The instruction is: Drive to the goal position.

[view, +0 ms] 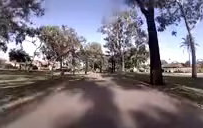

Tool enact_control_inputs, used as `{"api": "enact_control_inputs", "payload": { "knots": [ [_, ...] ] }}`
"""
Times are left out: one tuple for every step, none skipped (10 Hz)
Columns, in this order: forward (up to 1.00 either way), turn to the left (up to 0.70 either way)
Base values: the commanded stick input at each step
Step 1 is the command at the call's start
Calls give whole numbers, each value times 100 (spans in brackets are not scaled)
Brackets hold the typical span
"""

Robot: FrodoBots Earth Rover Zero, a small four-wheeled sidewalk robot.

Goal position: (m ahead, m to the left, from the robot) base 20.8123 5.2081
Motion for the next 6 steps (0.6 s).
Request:
{"api": "enact_control_inputs", "payload": {
  "knots": [
    [100,0],
    [100,0],
    [100,0],
    [100,0],
    [100,0],
    [100,0]
  ]
}}
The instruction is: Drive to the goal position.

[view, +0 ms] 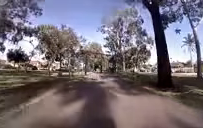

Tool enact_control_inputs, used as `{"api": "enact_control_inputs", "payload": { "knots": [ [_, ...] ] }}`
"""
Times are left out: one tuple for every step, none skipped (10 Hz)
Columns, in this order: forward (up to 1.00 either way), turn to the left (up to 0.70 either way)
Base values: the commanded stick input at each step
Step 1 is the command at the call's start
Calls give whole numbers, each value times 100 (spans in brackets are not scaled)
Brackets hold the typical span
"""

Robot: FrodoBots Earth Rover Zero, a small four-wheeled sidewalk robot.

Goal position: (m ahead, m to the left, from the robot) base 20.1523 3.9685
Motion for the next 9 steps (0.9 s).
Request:
{"api": "enact_control_inputs", "payload": {
  "knots": [
    [100,0],
    [100,0],
    [100,0],
    [100,0],
    [100,0],
    [100,0],
    [100,0],
    [100,0],
    [100,0]
  ]
}}
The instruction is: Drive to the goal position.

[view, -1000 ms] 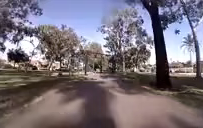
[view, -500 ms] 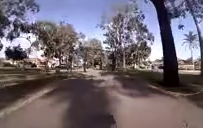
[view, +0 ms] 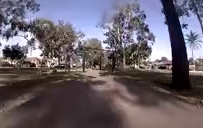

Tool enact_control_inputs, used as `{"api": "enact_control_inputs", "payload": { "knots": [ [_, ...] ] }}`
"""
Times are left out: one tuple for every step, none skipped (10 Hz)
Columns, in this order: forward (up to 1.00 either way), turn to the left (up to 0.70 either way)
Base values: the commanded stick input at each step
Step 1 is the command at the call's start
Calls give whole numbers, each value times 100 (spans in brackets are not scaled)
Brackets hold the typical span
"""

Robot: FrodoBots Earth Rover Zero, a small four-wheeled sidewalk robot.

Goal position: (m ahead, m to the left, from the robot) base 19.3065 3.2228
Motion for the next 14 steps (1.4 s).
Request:
{"api": "enact_control_inputs", "payload": {
  "knots": [
    [100,0],
    [100,0],
    [100,0],
    [100,0],
    [100,0],
    [100,0],
    [100,0],
    [100,0],
    [100,0],
    [100,0],
    [100,0],
    [100,0],
    [100,0],
    [100,0]
  ]
}}
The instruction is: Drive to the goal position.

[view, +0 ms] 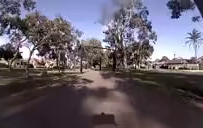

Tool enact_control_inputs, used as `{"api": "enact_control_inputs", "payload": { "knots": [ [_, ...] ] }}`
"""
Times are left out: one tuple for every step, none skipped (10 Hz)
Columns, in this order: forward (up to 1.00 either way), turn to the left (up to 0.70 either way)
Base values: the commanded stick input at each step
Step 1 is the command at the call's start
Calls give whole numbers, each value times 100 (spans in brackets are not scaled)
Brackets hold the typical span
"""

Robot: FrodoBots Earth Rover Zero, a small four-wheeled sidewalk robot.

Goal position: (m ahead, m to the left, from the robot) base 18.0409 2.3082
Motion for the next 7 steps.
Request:
{"api": "enact_control_inputs", "payload": {
  "knots": [
    [100,0],
    [100,0],
    [100,0],
    [100,0],
    [100,0],
    [100,0],
    [100,0]
  ]
}}
